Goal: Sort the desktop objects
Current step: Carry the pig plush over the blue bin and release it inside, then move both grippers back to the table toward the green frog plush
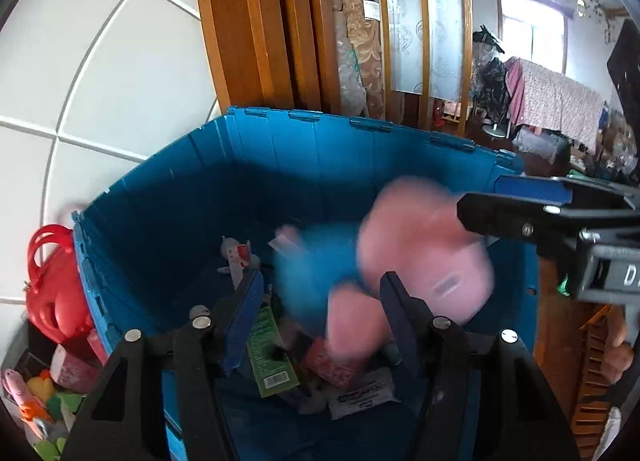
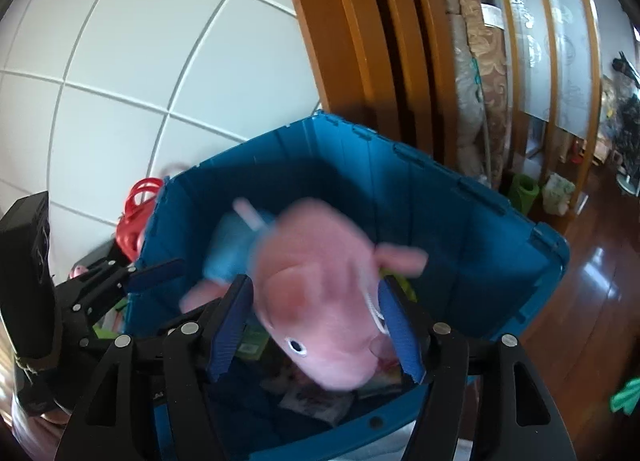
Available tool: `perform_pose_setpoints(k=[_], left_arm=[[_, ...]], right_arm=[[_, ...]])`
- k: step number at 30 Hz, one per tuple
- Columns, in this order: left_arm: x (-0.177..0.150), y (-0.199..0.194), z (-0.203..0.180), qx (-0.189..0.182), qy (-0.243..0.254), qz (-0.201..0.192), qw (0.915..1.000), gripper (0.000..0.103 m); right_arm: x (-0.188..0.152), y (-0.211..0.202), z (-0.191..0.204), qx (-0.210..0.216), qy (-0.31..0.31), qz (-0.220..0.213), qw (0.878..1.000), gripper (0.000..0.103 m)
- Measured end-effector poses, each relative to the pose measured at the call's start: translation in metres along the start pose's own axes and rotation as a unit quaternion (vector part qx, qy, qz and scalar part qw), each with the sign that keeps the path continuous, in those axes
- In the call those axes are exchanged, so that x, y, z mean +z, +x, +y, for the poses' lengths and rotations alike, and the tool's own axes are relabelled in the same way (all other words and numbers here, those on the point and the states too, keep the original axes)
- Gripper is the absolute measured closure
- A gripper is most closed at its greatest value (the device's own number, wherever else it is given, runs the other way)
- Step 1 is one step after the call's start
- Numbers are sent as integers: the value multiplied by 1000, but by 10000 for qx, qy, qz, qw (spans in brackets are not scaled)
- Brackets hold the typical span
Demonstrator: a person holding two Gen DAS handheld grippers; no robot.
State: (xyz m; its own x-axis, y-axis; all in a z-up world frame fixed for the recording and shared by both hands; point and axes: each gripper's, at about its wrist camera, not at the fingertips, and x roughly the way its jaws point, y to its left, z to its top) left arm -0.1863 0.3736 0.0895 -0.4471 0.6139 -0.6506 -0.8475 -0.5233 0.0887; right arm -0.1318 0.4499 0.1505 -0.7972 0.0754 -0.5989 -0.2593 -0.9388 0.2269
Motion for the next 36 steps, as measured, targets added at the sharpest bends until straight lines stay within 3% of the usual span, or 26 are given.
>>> perform_pose_setpoints(k=[3,5,7,12,16,23,28,31,36], left_arm=[[-1,-2,1,27,-62,-22,10000,43],[-4,-5,4,-5,-152,-32,9999,43],[-11,-13,7,7,-236,-114,9997,43],[-33,-55,24,257,-485,-447,9975,42],[-68,-96,57,459,-1002,-731,9912,23],[-153,-178,122,1233,-1855,-1221,9672,23],[-209,-217,158,1923,-2054,-1375,9497,23],[-244,-229,181,2138,-2296,-1162,9424,22],[-309,-244,226,2644,-2784,-581,9215,22]], right_arm=[[0,-1,0,-64,1,-41,10000,37],[1,0,-1,-81,36,-82,9999,27],[0,-5,3,-123,31,-187,9997,0],[-4,-25,18,-167,59,-468,9987,0],[-17,-51,50,-15,35,-788,9969,0],[-58,-78,135,477,-359,-1389,9885,0],[-87,-88,203,924,-655,-1950,9742,0],[-97,-80,234,1212,-683,-1981,9703,0],[-116,-44,286,1575,-909,-1421,9730,0]])
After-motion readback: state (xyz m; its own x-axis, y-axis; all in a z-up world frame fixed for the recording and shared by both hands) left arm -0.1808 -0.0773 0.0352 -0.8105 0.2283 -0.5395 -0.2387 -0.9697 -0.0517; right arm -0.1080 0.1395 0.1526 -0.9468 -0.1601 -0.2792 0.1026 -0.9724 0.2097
